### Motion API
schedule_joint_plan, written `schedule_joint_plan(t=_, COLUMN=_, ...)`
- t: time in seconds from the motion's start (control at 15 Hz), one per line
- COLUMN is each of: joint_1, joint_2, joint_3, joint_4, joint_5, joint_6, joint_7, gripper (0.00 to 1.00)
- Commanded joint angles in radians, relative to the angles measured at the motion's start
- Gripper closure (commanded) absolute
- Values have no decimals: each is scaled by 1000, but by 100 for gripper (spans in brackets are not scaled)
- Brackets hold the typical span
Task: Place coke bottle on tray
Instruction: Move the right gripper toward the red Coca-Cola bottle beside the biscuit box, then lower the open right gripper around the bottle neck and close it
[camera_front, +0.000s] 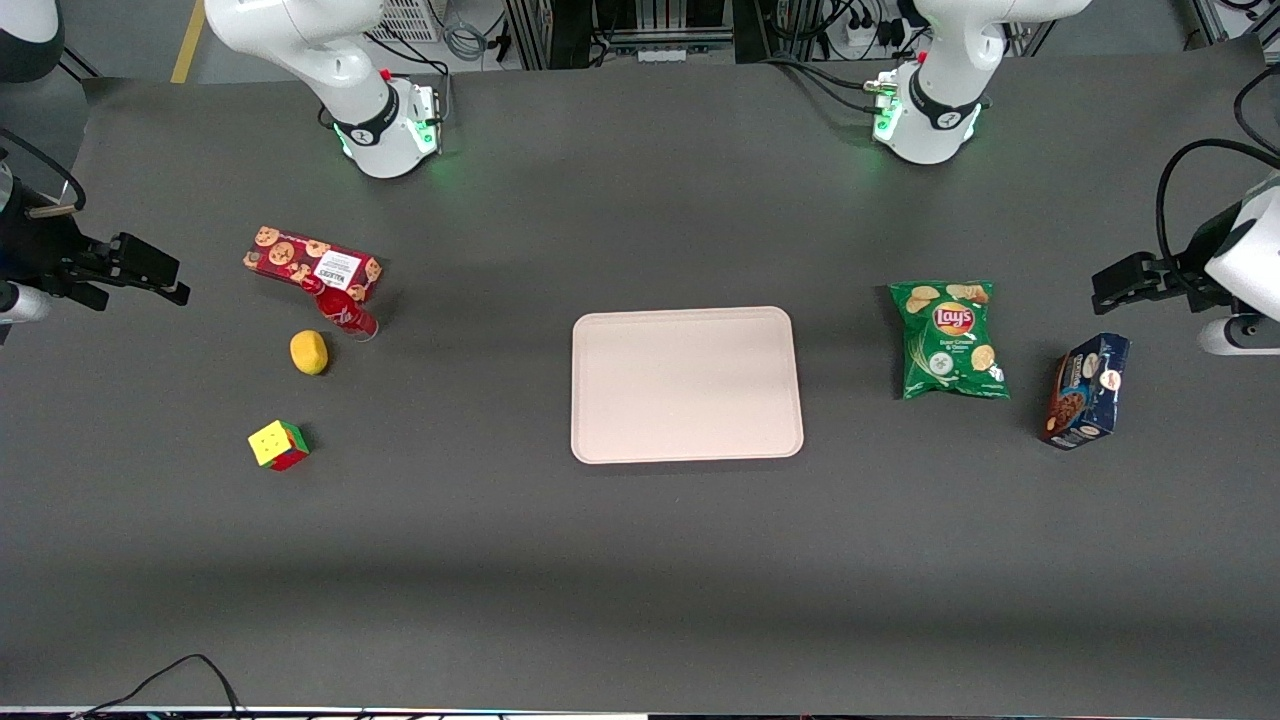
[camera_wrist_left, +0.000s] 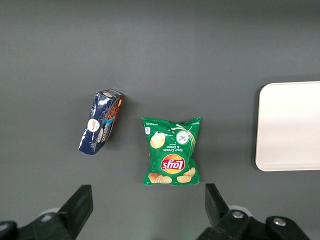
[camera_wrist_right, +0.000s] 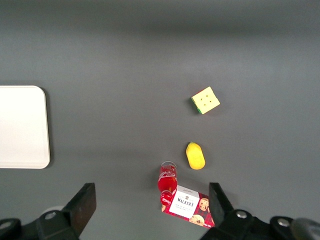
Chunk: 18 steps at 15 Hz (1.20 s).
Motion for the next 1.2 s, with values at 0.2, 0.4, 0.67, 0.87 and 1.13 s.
schedule_joint_plan(t=0.2, joint_1=-4, joint_2=-78, joint_3=4, joint_4=-184, joint_5=9, joint_6=62, joint_7=-45, gripper=0)
schedule_joint_plan(t=0.4, joint_1=-6, joint_2=-223, joint_3=5, joint_4=-478, joint_5=1, joint_6=244, joint_7=-40, gripper=0)
schedule_joint_plan(t=0.67, joint_1=-6, joint_2=-281, joint_3=10, joint_4=-692, joint_5=-42, joint_6=385, joint_7=-40, gripper=0)
schedule_joint_plan(t=0.87, joint_1=-6, joint_2=-310, joint_3=10, joint_4=-834, joint_5=-69, joint_6=512, joint_7=-40, gripper=0)
schedule_joint_plan(t=1.13, joint_1=-6, joint_2=-313, joint_3=10, joint_4=-932, joint_5=-124, joint_6=600, joint_7=-40, gripper=0)
